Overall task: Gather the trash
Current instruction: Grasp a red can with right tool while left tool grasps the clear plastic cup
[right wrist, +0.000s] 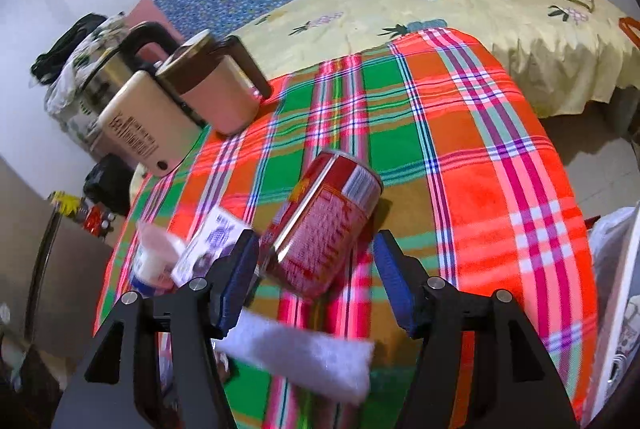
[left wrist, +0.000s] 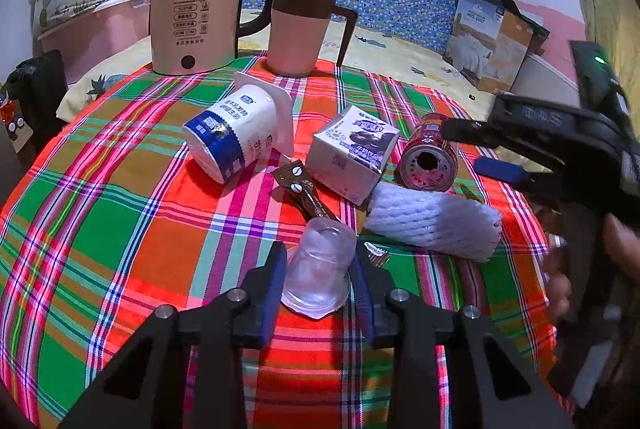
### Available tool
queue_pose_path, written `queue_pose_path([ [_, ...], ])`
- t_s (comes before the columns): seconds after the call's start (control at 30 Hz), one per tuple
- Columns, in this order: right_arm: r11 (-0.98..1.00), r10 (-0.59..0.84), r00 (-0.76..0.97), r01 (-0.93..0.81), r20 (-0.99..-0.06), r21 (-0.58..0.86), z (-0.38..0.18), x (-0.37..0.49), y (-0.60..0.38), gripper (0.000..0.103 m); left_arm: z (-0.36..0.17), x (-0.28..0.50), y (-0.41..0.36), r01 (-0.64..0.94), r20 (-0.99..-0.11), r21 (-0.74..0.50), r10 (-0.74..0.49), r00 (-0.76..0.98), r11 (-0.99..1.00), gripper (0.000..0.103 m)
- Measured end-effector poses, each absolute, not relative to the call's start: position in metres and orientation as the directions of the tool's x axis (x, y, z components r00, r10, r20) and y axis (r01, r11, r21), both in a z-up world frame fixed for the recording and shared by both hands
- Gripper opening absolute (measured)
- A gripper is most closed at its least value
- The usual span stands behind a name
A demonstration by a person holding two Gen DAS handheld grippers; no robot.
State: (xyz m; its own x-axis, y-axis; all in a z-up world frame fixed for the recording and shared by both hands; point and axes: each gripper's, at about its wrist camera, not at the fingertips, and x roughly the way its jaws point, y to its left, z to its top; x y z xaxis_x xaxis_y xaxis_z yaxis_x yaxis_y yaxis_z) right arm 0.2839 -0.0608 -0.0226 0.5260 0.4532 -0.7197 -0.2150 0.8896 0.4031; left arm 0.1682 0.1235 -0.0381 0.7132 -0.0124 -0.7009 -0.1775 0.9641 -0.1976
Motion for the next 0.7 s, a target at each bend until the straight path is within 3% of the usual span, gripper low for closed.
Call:
queue_pose_path([
  [0.37,0.909,0.415,0.472,-0.188,-0.778,0.371,-0.038,0.305,-0.042,0.066,-0.041,0.172,0.125,-0.177,-0.712,-0.207,-0.024,0.702,0.962,0.032],
  [0.43,0.910,0.414,0.460,-0.194,-0.785,0.366,-0.041,0.303,-0.041,0.059,-0.041,0.171,0.125,-0.176,-0.712,-0.209,-0.026,0.702,0.962,0.032],
  [0.7,0.915,0.404,0.506,-0.220,-0.762,0.339,-0.029,0.290,-0.063,0.056,-0.039,0.170,0.124,-0.167,-0.701,-0.206,-0.026,0.712,0.964,0.031],
])
